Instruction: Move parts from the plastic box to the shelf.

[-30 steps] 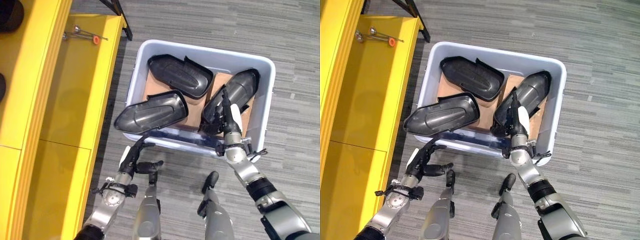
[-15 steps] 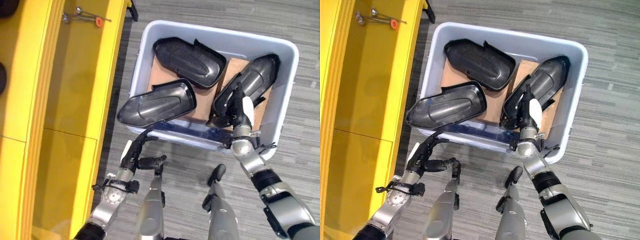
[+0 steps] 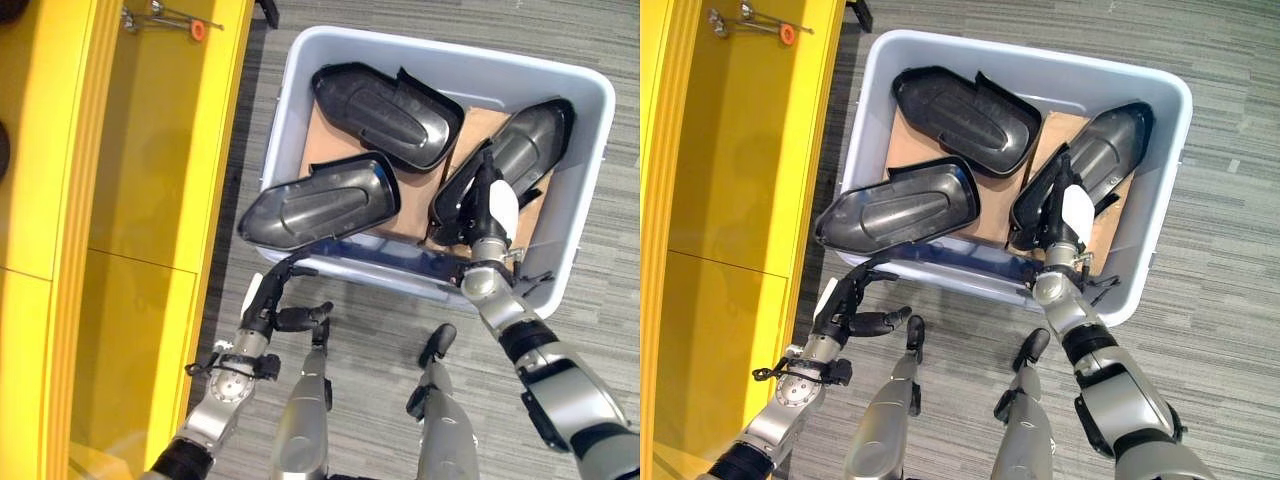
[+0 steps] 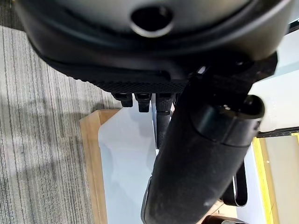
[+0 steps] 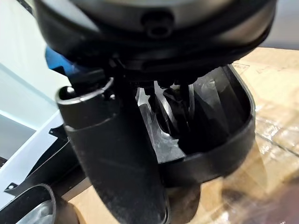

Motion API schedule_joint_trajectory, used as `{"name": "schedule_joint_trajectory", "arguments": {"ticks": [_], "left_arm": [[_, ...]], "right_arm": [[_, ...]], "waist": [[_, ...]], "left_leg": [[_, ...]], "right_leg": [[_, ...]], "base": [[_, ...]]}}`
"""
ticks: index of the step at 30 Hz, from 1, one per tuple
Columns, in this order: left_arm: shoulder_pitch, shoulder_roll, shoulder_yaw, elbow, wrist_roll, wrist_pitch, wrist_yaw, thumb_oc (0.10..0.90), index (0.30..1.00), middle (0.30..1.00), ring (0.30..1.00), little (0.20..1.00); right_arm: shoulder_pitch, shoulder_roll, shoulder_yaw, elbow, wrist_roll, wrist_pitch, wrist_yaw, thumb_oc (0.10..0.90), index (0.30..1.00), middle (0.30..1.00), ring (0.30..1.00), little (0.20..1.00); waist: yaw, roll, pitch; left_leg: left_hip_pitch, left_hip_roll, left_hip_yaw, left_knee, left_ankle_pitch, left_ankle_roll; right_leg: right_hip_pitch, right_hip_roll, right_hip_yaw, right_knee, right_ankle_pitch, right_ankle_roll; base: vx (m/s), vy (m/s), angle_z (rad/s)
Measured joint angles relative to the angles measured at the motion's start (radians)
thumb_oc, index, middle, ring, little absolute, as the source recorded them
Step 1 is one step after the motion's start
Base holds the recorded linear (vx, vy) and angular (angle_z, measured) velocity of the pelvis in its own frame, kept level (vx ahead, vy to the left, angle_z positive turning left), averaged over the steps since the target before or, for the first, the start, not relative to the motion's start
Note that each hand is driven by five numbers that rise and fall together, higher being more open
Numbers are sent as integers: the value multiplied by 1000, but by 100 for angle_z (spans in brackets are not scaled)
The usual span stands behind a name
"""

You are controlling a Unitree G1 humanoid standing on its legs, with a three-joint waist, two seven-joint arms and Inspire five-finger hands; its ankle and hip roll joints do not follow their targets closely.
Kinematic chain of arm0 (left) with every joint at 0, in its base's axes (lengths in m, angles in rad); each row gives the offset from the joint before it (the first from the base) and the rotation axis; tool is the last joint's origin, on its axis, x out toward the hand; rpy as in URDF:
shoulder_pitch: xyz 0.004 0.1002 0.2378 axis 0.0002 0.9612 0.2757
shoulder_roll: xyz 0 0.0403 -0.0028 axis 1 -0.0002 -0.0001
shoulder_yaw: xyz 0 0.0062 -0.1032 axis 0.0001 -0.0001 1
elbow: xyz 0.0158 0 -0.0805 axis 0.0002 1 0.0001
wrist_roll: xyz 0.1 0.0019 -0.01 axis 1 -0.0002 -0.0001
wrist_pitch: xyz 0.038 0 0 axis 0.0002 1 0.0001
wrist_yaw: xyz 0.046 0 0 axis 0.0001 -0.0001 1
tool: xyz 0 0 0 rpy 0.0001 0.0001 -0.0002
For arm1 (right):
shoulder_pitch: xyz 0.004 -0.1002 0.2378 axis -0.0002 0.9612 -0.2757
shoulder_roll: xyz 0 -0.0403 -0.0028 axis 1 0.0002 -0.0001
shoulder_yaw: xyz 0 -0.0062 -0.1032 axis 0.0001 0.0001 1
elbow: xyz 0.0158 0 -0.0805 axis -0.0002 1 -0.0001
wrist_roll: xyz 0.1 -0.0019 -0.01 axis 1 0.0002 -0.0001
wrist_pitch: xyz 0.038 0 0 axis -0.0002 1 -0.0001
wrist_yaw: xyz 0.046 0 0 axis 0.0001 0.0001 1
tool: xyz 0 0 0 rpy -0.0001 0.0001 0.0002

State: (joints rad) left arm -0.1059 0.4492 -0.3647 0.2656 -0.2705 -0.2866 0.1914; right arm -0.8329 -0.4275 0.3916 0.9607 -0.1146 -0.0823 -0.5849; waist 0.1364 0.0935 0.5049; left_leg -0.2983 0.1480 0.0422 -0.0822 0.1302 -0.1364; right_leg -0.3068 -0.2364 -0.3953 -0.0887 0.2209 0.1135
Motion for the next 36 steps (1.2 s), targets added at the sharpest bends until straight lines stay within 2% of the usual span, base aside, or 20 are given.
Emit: {"name": "schedule_joint_trajectory", "arguments": {"ticks": [1, 3, 8, 14, 17, 21, 23, 29, 32, 33, 36], "left_arm": [[-1, 0, 0, 0, 0, 0, 0, 900, 1000, 1000, 1000, 1000], [-5, -1, -3, 2, 0, 1, 1, 900, 1000, 1000, 1000, 1000], [-42, -2, -21, 24, 0, 3, 2, 900, 1000, 1000, 1000, 1000], [-44, -4, -48, 23, 3, 1, -1, 900, 1000, 1000, 1000, 1000], [-48, -34, -51, 41, 2, 3, 0, 900, 1000, 1000, 1000, 1000], [-48, -34, -52, 49, 3, 9, 1, 900, 1000, 1000, 1000, 1000], [-50, -36, -52, 64, 3, 9, 9, 900, 1000, 1000, 1000, 1000], [-29, -34, -54, 126, 2, 75, 22, 900, 1000, 1000, 1000, 1000], [11, -29, -53, 128, 2, 89, 24, 900, 1000, 1000, 1000, 1000], [18, -28, -56, 133, 2, 90, 22, 900, 1000, 1000, 1000, 1000], [21, -20, -48, 134, 2, 90, 22, 900, 1000, 1000, 1000, 1000]], "right_arm": [[5, 0, 4, 13, -2, -4, 0, 575, 544, 544, 544, 544], [-11, 10, 28, 57, -7, -31, -29, 400, 300, 300, 300, 300], [-50, 28, 25, 152, -2, -57, -44, 400, 300, 300, 300, 300], [-46, 13, -13, 165, 15, -70, -43, 400, 300, 300, 300, 300], [-39, -1, -14, 173, 66, -88, -40, 400, 300, 300, 300, 300], [-34, -3, -17, 165, 114, -95, -24, 400, 300, 300, 300, 300], [-10, 0, -54, 133, 170, -117, -5, 400, 300, 300, 300, 300], [39, -2, -92, 130, 252, -127, 42, 400, 300, 300, 300, 300], [98, 2, -101, 82, 286, -113, 53, 400, 300, 300, 300, 300], [152, 8, -117, 54, 306, -90, 57, 400, 300, 300, 300, 300], [235, 25, -133, -32, 314, -62, 56, 400, 300, 300, 300, 300]], "waist": [[0, 0, 0], [0, 0, 0], [2, 3, -2], [3, 4, -5], [4, 19, -16], [4, 19, -21], [3, 19, -22], [4, 15, -36], [5, -7, -55], [2, -20, -62], [-8, -31, -67]], "left_leg": [[0, 0, 0, 0, 1, 0], [0, 0, -1, 0, 3, -1], [-5, -2, -12, 0, 17, 1], [-14, -19, -21, 0, 32, 9], [-15, -31, -22, 0, 37, 15], [-13, -32, -22, 0, 40, 16], [-9, -34, -21, 0, 42, 16], [19, -37, -25, 0, 42, 17], [25, -37, -26, 0, 41, 17], [40, -38, -26, 0, 40, 18], [55, -37, -24, 0, 40, 19]], "right_leg": [[0, -1, 0, 0, 0, 0], [0, -4, 0, 0, 1, -1], [1, -6, -4, 0, 4, -4], [0, -25, -11, 0, 13, -1], [1, -35, -10, 0, 25, -4], [3, -35, -9, 0, 30, -5], [6, -35, -7, 0, 35, -1], [38, -35, -11, 0, 36, 0], [45, -35, -12, 0, 36, 0], [59, -35, -12, 0, 36, 0], [74, -34, -10, 0, 37, 0]], "base": [[0, 0, 0], [0, 0, 0], [4, 3, 3], [20, 21, 8], [7, 14, 4], [0, 0, 0], [0, 0, 0], [1, 1, 1], [0, 0, 0], [0, 0, 0], [0, 0, 0]]}}
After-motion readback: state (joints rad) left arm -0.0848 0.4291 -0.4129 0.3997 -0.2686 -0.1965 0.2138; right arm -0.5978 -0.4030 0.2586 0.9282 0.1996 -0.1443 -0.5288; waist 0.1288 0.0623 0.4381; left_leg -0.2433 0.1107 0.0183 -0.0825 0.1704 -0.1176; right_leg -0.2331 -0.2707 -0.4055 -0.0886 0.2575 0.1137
